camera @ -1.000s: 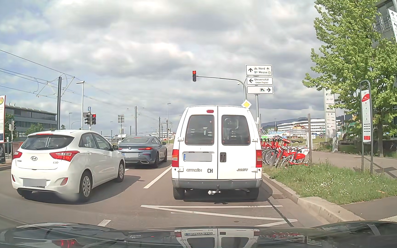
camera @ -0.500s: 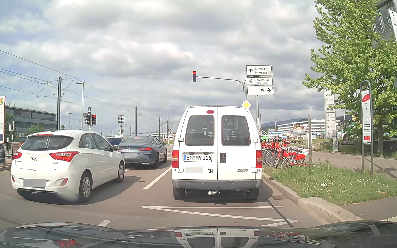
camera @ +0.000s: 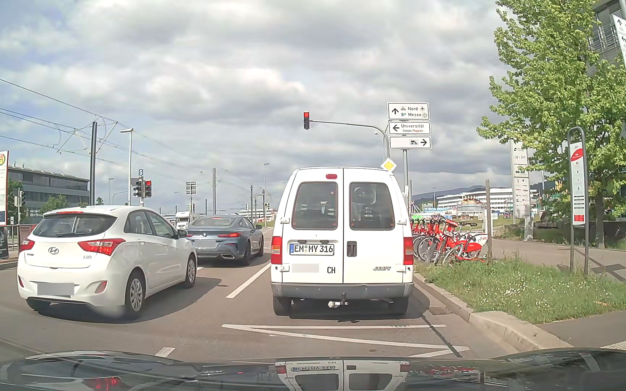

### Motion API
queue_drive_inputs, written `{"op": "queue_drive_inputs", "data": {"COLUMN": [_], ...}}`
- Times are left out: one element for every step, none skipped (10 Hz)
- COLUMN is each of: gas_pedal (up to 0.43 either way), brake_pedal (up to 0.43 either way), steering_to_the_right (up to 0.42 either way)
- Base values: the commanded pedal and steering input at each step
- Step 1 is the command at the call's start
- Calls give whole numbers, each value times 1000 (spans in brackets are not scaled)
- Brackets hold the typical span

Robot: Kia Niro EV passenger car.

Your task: Follow the waypoints while adhering to traffic rules and regulations

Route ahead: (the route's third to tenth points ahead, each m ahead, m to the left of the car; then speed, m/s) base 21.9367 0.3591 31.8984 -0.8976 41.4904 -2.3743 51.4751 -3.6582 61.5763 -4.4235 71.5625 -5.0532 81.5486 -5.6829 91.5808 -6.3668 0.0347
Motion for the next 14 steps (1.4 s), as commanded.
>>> {"op": "queue_drive_inputs", "data": {"gas_pedal": [0,0,0,0,0,0,0,0,0,0,0,0,0,0], "brake_pedal": [195,195,195,195,189,195,195,195,195,195,195,195,195,195], "steering_to_the_right": [1,1,1,1,1,1,1,1,1,1,1,1,1,1]}}
